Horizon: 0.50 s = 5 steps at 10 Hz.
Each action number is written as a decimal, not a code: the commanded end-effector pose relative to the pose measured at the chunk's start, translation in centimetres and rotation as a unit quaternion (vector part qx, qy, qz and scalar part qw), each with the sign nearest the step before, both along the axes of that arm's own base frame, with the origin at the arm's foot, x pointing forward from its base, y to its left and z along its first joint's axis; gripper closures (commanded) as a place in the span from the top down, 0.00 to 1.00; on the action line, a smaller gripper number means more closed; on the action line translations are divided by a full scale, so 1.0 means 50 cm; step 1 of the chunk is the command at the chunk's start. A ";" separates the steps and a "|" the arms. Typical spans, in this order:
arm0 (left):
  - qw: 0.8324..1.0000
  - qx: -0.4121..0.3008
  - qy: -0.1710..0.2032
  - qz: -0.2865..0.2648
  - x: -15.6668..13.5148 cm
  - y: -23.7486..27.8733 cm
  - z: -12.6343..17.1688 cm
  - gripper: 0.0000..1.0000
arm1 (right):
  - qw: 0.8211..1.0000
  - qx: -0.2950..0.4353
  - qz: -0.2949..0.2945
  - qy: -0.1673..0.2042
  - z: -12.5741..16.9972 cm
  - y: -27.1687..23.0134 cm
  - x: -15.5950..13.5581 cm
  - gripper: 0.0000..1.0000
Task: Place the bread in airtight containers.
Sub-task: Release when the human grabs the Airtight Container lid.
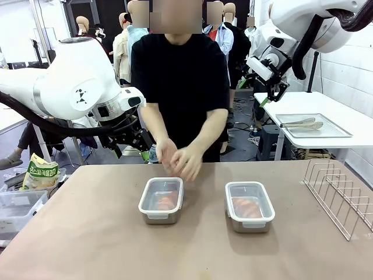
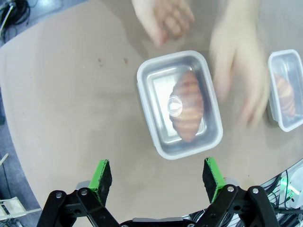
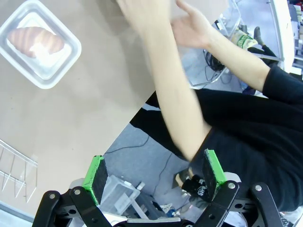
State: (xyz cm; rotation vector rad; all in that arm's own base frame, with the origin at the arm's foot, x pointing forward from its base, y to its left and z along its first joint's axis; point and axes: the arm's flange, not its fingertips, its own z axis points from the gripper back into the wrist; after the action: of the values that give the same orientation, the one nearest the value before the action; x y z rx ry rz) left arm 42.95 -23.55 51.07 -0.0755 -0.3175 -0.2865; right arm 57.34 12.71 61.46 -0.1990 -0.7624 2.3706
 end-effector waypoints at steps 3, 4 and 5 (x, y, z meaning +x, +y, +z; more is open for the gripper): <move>1.000 -0.002 0.000 0.004 0.000 0.003 0.001 1.00 | 1.000 0.009 -0.002 0.000 -0.009 -0.001 -0.009 1.00; 1.000 -0.002 0.000 0.004 0.000 0.003 0.001 1.00 | 1.000 0.009 -0.002 0.000 -0.009 -0.001 -0.009 1.00; 1.000 -0.002 0.000 0.004 0.000 0.003 0.001 1.00 | 1.000 0.009 -0.002 0.000 -0.009 -0.001 -0.009 1.00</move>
State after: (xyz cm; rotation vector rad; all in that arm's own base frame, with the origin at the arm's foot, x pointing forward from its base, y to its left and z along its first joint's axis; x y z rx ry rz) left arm 42.95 -23.55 51.07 -0.0755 -0.3175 -0.2865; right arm 57.34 12.71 61.46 -0.1990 -0.7624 2.3707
